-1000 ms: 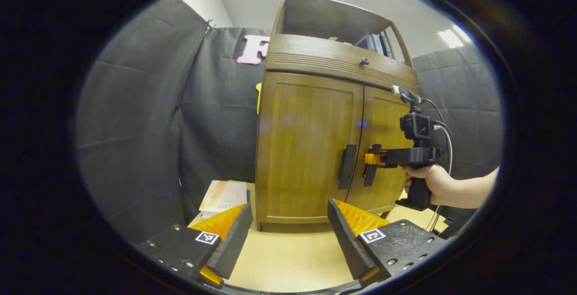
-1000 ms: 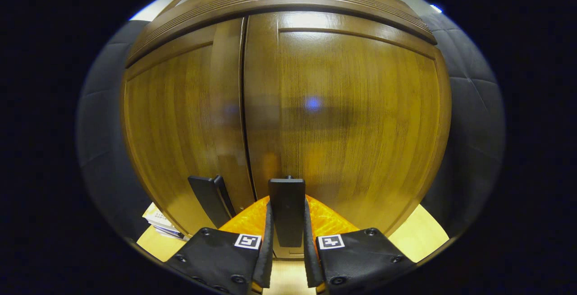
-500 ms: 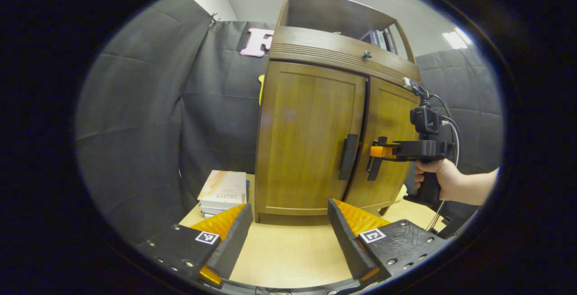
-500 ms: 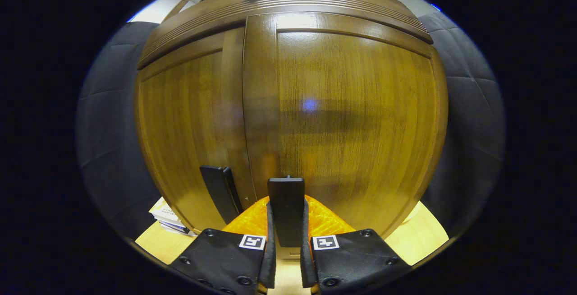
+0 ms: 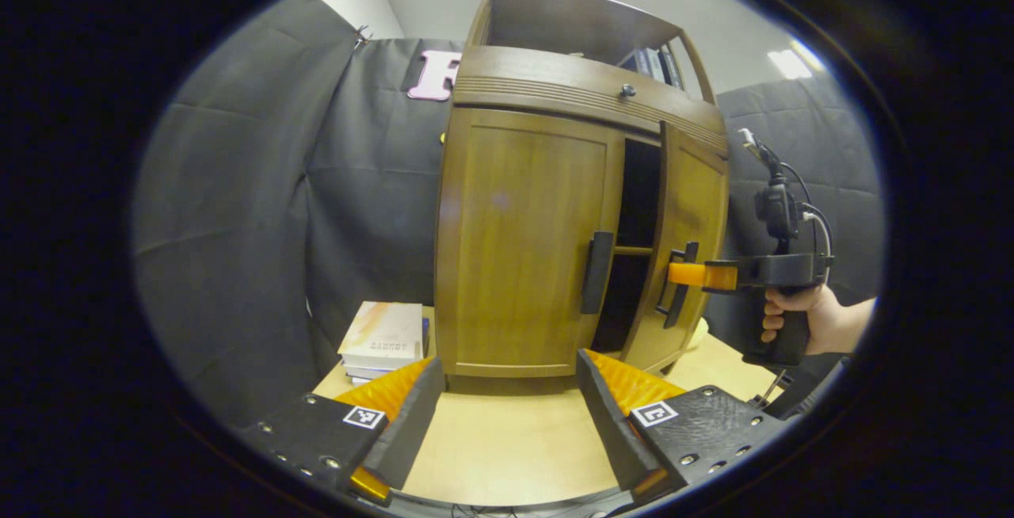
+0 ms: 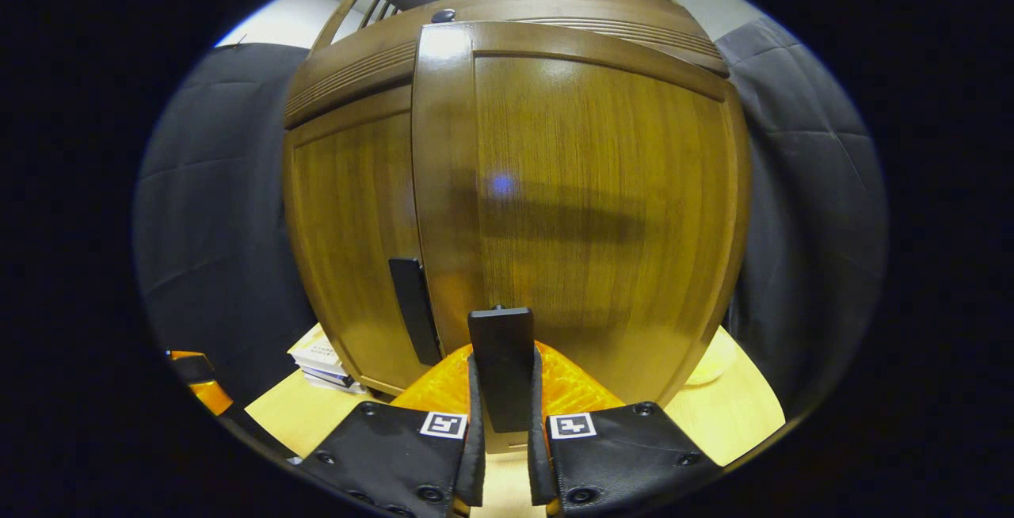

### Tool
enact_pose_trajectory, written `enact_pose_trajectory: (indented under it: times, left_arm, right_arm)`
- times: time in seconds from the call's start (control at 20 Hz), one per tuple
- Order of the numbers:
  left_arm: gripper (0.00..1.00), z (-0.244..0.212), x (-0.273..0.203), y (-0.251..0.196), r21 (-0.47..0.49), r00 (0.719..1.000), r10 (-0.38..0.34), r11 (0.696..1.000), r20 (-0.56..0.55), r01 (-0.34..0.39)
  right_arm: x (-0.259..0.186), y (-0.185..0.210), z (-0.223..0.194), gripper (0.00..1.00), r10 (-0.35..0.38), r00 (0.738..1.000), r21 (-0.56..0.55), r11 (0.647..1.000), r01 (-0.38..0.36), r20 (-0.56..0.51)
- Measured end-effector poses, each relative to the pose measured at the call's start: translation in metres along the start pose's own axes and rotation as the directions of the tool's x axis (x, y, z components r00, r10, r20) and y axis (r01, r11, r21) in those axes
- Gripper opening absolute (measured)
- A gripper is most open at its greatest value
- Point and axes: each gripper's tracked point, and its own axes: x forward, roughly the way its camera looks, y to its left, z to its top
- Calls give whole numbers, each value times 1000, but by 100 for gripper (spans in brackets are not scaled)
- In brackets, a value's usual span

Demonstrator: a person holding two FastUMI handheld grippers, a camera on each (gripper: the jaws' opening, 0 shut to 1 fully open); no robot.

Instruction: Open the right door of the double-door shoe cabinet with the right hand, and open the left door with the left hand.

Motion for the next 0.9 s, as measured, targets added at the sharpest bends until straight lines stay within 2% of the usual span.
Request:
enact_pose_trajectory:
  times: [0.2,0.4,0.9]
  left_arm:
    - [98,6,-10,-12,-3,999,40,999,11,-40]
    - [98,11,-18,-45,2,998,55,999,-5,-55]
    - [98,27,-46,-116,-54,987,157,986,32,-156]
  right_arm:
    - [-13,-2,-4,23,56,998,-15,998,-56,-7]
    - [-31,-9,-7,23,111,994,-27,993,-111,-16]
    - [-93,-68,-15,24,186,982,11,982,-186,-3]
